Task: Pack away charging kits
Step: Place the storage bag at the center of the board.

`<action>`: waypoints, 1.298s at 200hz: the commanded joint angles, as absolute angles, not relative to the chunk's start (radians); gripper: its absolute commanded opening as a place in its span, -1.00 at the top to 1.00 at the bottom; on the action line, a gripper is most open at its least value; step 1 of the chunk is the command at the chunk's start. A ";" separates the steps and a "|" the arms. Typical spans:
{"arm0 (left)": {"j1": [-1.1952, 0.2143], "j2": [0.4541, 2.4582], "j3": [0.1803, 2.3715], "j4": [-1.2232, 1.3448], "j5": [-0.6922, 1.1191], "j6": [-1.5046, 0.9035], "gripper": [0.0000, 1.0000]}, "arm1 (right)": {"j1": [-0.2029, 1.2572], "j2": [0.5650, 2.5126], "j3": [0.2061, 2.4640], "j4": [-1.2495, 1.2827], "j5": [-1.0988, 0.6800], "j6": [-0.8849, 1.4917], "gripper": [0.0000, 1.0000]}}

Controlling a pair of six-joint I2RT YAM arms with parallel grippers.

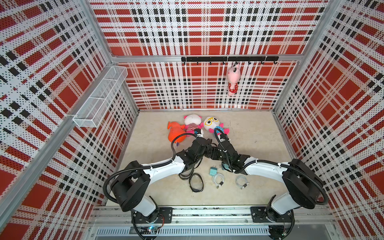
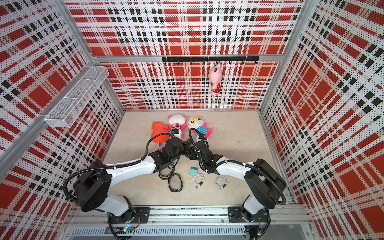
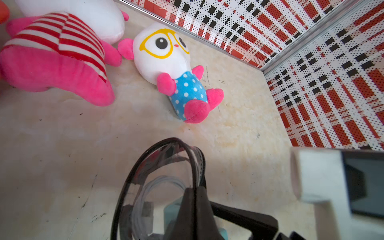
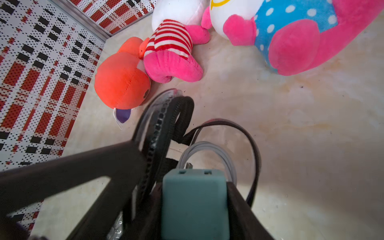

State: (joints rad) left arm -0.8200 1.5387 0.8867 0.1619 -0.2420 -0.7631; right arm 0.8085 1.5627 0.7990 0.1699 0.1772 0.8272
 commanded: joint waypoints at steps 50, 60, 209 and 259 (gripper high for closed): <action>-0.822 1.584 0.867 0.285 -0.180 -0.796 1.00 | 0.737 1.614 0.734 0.373 0.147 0.857 0.91; -0.822 1.592 0.869 0.294 -0.171 -0.799 1.00 | 0.733 1.613 0.732 0.376 0.144 0.856 0.90; -0.819 1.730 0.871 0.426 -0.074 -0.845 1.00 | 0.682 1.709 0.728 0.433 0.085 0.947 0.63; -0.822 1.749 0.869 0.439 -0.066 -0.854 1.00 | 0.677 1.733 0.748 0.435 0.066 0.959 0.42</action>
